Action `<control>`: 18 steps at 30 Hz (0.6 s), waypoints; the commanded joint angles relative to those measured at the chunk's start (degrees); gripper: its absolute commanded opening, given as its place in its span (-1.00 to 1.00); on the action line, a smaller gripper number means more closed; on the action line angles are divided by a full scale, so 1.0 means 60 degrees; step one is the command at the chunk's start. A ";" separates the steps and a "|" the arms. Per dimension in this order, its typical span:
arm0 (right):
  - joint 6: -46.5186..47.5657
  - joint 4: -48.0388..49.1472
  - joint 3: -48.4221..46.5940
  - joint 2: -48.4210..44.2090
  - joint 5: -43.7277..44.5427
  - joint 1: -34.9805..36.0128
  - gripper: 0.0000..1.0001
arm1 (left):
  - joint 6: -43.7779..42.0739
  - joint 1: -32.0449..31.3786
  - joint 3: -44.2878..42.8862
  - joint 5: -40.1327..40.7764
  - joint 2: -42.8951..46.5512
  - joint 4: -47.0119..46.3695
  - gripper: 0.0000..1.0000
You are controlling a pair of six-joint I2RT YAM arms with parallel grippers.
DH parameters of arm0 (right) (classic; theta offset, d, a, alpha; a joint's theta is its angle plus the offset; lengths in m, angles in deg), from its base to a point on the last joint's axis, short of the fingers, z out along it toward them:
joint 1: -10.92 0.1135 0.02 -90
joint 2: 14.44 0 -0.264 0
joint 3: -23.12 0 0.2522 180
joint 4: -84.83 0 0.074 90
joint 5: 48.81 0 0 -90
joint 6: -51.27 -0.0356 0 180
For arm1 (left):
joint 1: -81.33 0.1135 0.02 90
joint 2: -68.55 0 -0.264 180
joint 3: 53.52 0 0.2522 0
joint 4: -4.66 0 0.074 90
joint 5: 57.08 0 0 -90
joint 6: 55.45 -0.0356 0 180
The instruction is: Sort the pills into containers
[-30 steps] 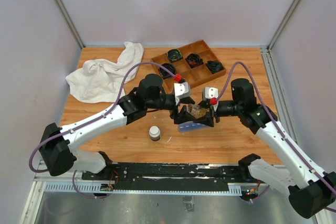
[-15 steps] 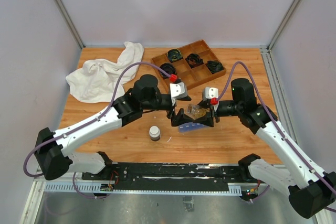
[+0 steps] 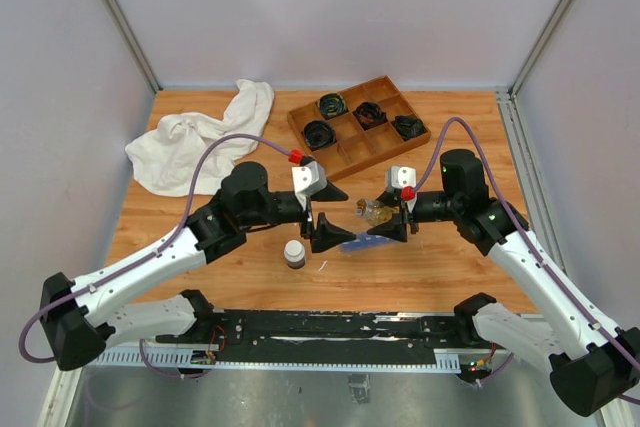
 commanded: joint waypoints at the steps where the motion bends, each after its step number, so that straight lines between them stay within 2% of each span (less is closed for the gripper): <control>1: -0.0109 0.0246 -0.0306 -0.0076 -0.0263 -0.0347 -0.89 | 0.1993 -0.0057 0.0990 0.0961 0.0863 -0.1905 0.98; 4: -0.0111 0.0253 -0.0305 -0.0040 -0.0257 -0.0348 -0.89 | 0.3355 -0.0057 0.1349 0.1573 0.1099 -0.2470 0.97; 8: -0.0111 0.0253 -0.0306 -0.0006 -0.0263 -0.0348 -0.89 | 0.4303 -0.0079 0.1356 0.2263 0.0995 -0.2470 0.84; 12: -0.0111 0.0247 -0.0306 0.0012 -0.0251 -0.0348 -0.89 | 0.4755 -0.0234 0.1160 0.2632 0.0736 -0.2433 0.70; 18: -0.0111 0.0241 -0.0306 0.0041 -0.0259 -0.0349 -0.89 | 0.4836 -0.0683 0.0748 0.3139 0.0355 -0.2183 0.63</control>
